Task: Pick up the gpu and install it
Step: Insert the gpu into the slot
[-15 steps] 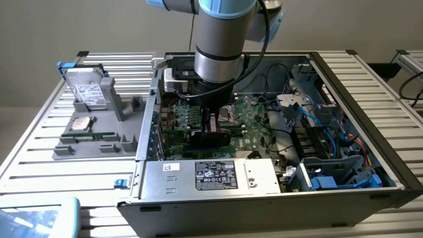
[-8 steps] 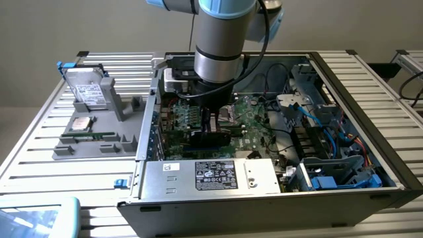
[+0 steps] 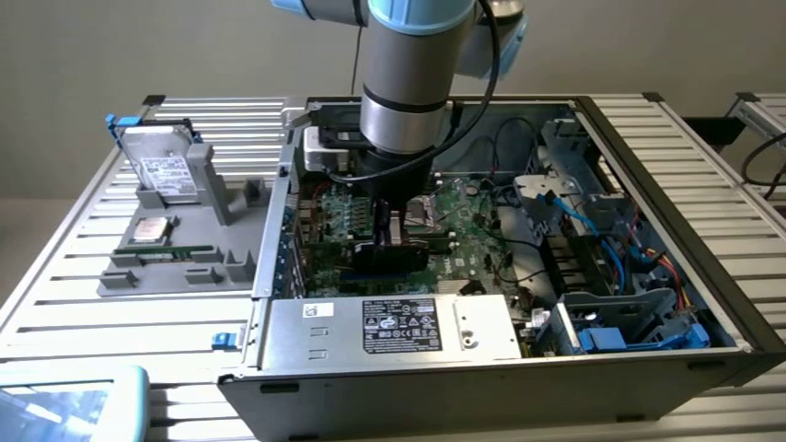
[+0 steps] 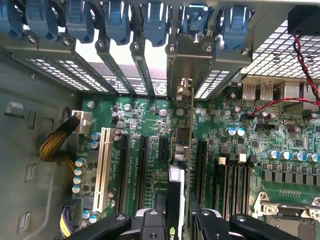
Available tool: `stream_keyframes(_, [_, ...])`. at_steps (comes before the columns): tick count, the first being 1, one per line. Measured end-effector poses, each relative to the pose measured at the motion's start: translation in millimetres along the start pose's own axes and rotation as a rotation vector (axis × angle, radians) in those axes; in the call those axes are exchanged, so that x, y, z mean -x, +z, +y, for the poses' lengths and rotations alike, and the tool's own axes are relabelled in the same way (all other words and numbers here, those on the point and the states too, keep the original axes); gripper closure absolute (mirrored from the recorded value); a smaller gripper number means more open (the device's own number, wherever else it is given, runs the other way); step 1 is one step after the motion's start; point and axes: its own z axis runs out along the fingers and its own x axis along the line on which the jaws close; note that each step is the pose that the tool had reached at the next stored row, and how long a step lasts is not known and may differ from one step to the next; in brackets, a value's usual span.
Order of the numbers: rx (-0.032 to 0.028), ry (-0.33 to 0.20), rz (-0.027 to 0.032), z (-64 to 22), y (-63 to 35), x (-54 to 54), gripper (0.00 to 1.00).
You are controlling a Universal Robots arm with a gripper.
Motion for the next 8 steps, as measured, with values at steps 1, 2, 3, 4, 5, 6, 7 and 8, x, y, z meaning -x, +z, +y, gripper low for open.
stream_keyframes(1, [0.0000, 0.000, 0.0000, 0.0, 0.0, 0.0, 0.73])
stream_keyframes(2, [0.0001, 0.000, 0.0001, 0.0, 0.1, 0.0, 0.73])
stream_keyframes(3, [0.0001, 0.000, 0.0002, 0.0, 0.2, -0.1, 0.73])
stream_keyframes(4, [0.0002, 0.000, 0.0003, 0.0, 0.4, -0.1, 0.73])
stream_keyframes(5, [0.0002, 0.000, 0.0003, 0.0, 0.6, 0.0, 0.73])
stream_keyframes(6, [0.0001, 0.000, 0.0003, -0.1, 0.8, 0.0, 0.73])
stream_keyframes(7, [0.0001, 0.000, 0.0002, -0.1, 1.1, 0.0, 0.73])
stream_keyframes(8, [0.0001, 0.000, 0.0002, -0.1, 1.3, 0.0, 0.73])
